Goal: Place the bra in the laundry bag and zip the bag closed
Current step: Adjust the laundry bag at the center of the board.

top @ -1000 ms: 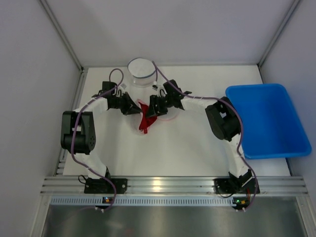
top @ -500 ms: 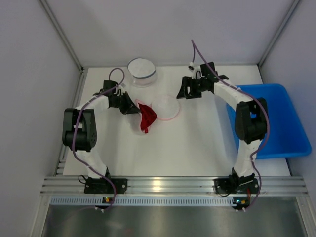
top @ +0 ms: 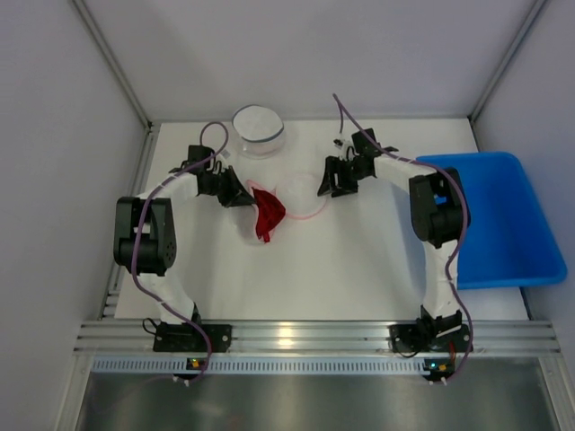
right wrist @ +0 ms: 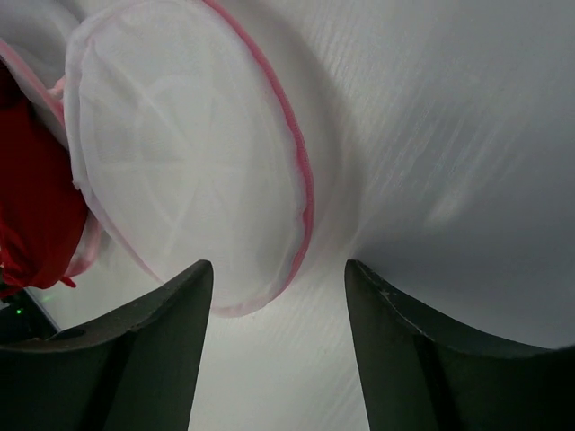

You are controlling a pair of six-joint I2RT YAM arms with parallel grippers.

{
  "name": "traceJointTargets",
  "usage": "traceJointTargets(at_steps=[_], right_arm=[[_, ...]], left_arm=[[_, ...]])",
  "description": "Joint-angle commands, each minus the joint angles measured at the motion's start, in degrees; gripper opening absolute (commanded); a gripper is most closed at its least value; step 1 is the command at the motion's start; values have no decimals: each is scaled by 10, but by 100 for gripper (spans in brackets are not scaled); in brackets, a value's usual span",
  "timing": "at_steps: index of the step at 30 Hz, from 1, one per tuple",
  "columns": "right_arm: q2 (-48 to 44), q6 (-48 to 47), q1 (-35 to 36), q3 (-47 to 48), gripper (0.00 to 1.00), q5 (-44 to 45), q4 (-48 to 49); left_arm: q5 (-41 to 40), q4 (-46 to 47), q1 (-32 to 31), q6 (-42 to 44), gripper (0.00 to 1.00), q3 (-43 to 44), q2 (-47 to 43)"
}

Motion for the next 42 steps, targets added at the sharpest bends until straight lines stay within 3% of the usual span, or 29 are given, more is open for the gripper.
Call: traceJointTargets(at_steps=[1,5,7,8,9,15,22,27,30,35,37,42], right_arm=[[24,41,7,-10,60,-46,61],[39,78,7,-14,52,-83,93],[47,82,7,-13,35,-96,101],[46,82,6,-11,22,-98,100],[35,82,6,-13,0,-102,102],[-123,101,-33,-83,0,-168,130],[-263,103,-51,-120,0,-211,75],[-278,53,-46,-148,0,-143,-18],[-256,60,-42,-155,0,-193,-44],[-291,113,-43,-145,0,-235,8],[-294,146,-47,-124,0,-271,20],[-330,246,-69,-133,0,-313,98]], left_arm=[[9,-7,0,16,0,15,-13],[6,-7,0,25,0,15,-20],[12,-6,0,29,0,16,-24],[12,-6,1,33,0,16,-26],[10,-8,1,34,0,18,-32],[-33,-78,2,69,0,61,-74],[-76,-147,3,89,0,108,-126],[-133,-168,1,106,0,89,-153],[-114,-171,1,107,0,56,-148],[-91,-171,-1,118,0,44,-149],[-30,-170,0,120,0,83,-155],[13,-174,0,85,0,176,-182]])
